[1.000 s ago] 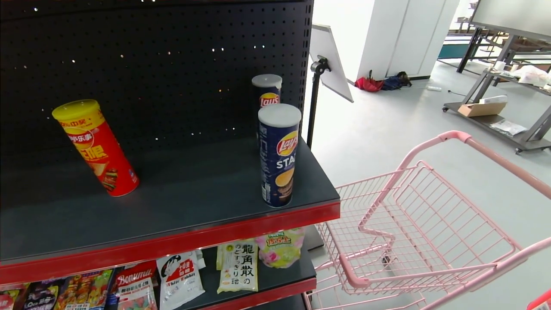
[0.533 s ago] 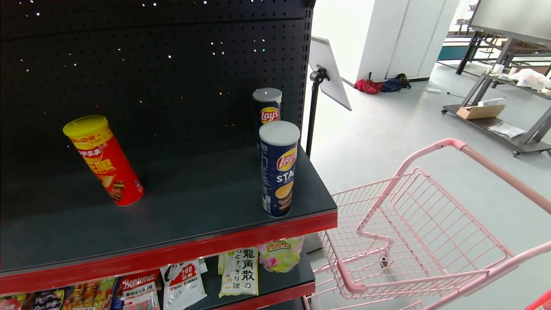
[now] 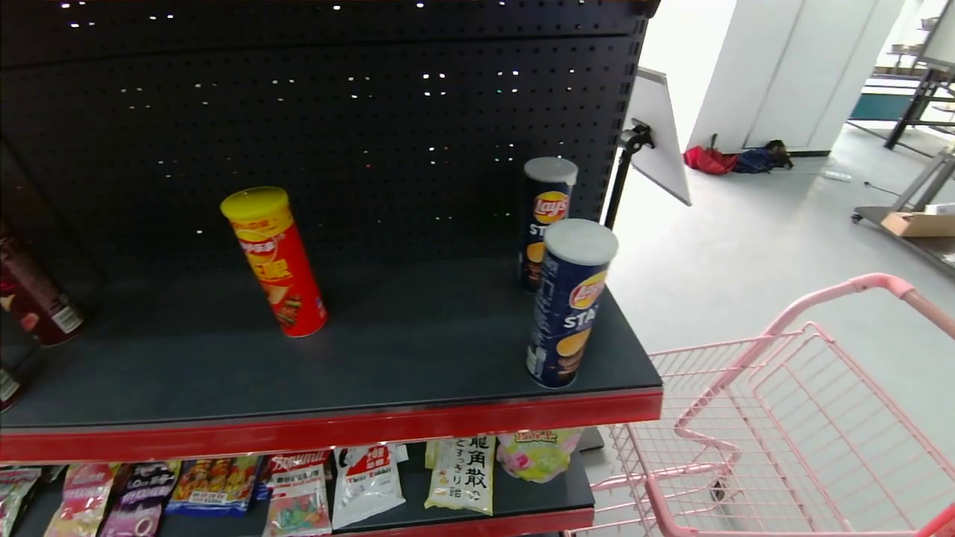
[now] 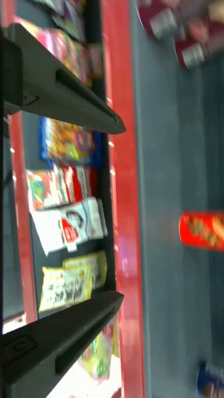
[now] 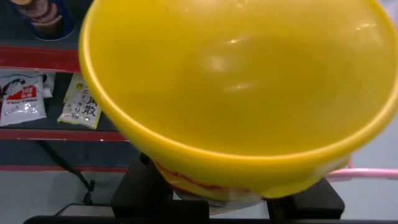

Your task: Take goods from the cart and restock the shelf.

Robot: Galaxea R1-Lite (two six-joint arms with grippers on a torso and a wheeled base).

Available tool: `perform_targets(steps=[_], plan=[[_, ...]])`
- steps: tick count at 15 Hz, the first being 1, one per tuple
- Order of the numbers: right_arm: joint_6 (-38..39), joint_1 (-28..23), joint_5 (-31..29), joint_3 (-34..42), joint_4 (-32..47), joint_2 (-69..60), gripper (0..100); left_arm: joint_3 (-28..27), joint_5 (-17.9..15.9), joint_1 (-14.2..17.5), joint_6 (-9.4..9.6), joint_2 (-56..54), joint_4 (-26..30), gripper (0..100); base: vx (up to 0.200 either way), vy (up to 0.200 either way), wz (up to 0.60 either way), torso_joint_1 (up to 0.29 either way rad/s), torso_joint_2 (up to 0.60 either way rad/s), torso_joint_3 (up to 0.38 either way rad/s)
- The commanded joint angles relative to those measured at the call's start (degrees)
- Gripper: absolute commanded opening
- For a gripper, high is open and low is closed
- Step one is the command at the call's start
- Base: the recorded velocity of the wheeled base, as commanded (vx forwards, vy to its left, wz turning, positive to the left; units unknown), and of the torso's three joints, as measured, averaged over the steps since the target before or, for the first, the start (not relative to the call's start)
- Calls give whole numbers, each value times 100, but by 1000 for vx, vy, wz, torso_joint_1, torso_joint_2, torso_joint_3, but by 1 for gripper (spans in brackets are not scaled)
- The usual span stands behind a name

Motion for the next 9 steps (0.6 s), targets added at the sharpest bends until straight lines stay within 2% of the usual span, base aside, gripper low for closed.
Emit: perform_targets(steps=[1,4,9], plan=[[-4,4,1,42,-14,-5,0,1,4,2,-1,5,-2,100,0,0,0,0,0,0],[58,-14,19,253,-31,-356,0,1,4,2,-1,5,-2,100,0,0,0,0,0,0],[146,48,124,806,-22,-1358,0,1,-4,2,8,5,-2,100,0,200,0,2,-1,1]])
